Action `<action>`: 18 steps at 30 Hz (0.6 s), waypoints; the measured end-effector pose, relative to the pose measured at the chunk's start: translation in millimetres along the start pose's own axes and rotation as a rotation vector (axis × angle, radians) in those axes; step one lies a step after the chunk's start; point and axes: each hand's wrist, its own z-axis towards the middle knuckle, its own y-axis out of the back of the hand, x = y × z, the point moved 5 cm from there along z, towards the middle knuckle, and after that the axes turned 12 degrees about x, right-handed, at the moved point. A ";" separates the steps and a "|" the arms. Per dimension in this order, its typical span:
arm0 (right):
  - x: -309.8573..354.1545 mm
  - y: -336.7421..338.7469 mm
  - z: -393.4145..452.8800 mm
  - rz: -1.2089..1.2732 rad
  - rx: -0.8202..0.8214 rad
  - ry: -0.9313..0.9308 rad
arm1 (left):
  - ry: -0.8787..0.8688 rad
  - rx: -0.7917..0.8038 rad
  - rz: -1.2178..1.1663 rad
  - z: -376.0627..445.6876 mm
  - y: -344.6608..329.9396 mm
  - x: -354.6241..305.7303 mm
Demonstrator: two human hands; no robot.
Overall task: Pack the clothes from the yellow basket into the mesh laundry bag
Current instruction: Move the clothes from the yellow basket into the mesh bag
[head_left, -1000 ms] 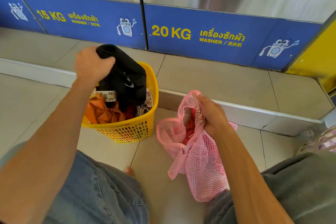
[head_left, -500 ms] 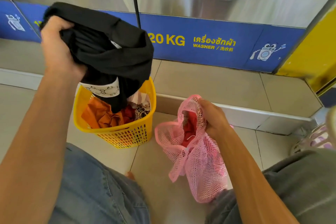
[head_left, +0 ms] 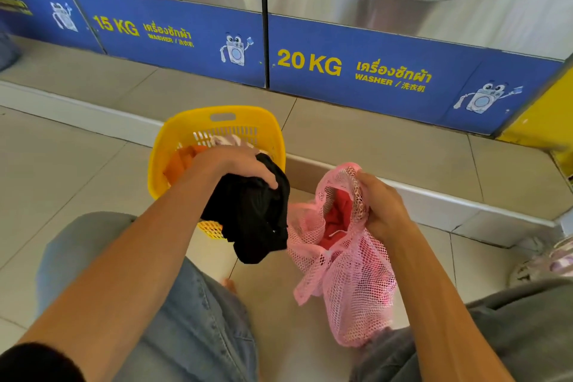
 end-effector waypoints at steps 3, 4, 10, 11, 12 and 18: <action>-2.2 1.4 -0.6 -0.002 0.006 0.006 | 0.063 0.190 -0.102 1.2 -8.7 9.9; -2.2 2.0 -1.1 0.002 0.010 0.007 | 0.071 0.219 -0.114 3.9 -11.6 11.2; 0.0 5.0 -3.7 0.021 0.009 0.015 | -0.030 0.005 -0.063 1.7 -2.8 9.7; 0.2 5.4 -4.3 0.021 0.009 0.012 | -0.069 -0.053 -0.112 -0.9 3.0 11.0; 0.7 5.7 -4.8 0.022 0.005 0.008 | -0.113 -0.092 -0.169 -6.5 8.9 11.3; 0.5 2.4 -5.8 0.035 0.014 -0.016 | -0.546 -0.142 -0.732 -57.3 44.0 2.5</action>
